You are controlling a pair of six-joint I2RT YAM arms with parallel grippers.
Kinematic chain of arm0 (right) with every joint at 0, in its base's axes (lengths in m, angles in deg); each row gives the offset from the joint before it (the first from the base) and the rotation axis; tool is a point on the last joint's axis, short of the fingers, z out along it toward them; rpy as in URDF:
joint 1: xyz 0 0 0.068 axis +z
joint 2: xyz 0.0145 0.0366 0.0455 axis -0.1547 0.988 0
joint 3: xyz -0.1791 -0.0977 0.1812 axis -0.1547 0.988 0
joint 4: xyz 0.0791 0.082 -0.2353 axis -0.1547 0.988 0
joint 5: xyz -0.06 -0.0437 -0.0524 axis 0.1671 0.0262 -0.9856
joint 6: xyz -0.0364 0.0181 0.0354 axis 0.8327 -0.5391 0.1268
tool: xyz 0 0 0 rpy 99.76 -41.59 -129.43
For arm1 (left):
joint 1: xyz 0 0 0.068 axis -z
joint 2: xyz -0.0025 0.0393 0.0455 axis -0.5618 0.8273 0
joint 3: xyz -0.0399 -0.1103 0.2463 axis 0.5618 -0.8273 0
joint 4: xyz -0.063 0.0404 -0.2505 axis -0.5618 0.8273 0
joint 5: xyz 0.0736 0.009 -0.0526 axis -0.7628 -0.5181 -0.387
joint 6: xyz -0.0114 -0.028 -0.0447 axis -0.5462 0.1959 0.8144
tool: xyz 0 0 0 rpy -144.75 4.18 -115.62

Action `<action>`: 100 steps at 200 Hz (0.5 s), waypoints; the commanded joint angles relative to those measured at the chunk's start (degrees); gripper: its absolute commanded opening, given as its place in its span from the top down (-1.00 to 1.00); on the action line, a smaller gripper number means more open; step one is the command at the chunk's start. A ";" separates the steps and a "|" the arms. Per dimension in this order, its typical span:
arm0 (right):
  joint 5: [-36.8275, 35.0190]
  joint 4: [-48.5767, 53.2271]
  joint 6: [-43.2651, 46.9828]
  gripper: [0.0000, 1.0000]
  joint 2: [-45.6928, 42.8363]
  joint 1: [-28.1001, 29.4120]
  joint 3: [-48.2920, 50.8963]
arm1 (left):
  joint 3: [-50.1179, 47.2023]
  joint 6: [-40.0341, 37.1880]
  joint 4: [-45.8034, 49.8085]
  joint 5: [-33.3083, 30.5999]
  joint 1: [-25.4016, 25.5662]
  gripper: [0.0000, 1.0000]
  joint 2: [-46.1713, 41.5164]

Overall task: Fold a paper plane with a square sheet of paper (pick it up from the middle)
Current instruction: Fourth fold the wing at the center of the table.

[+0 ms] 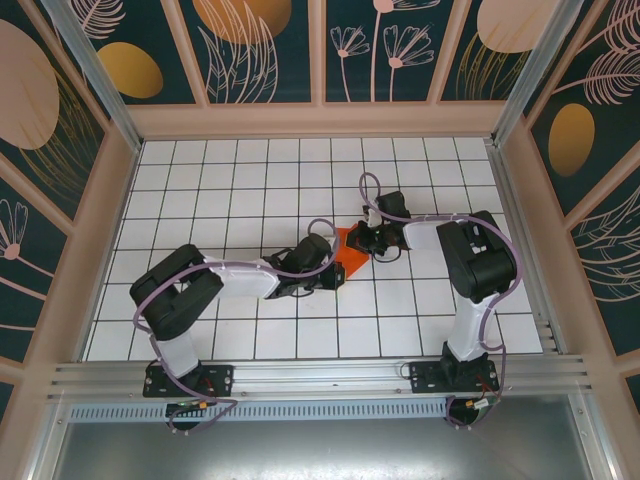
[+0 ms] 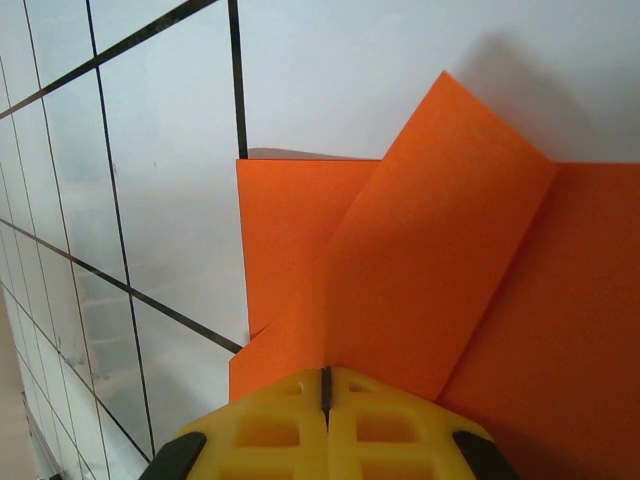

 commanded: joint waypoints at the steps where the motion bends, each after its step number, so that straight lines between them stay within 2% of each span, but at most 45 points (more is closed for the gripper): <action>1: -7.68 7.28 1.60 1.00 5.23 0.27 2.49 | 0.48 1.08 -0.50 -2.57 -0.38 1.00 0.98; 37: -6.81 7.12 2.09 1.00 3.27 0.32 1.15 | -2.77 1.44 -0.99 -3.28 -0.66 1.00 0.33; 100: -2.66 7.31 4.72 1.00 -2.03 0.33 -2.80 | -6.21 3.24 -4.01 -0.85 -0.78 1.00 1.30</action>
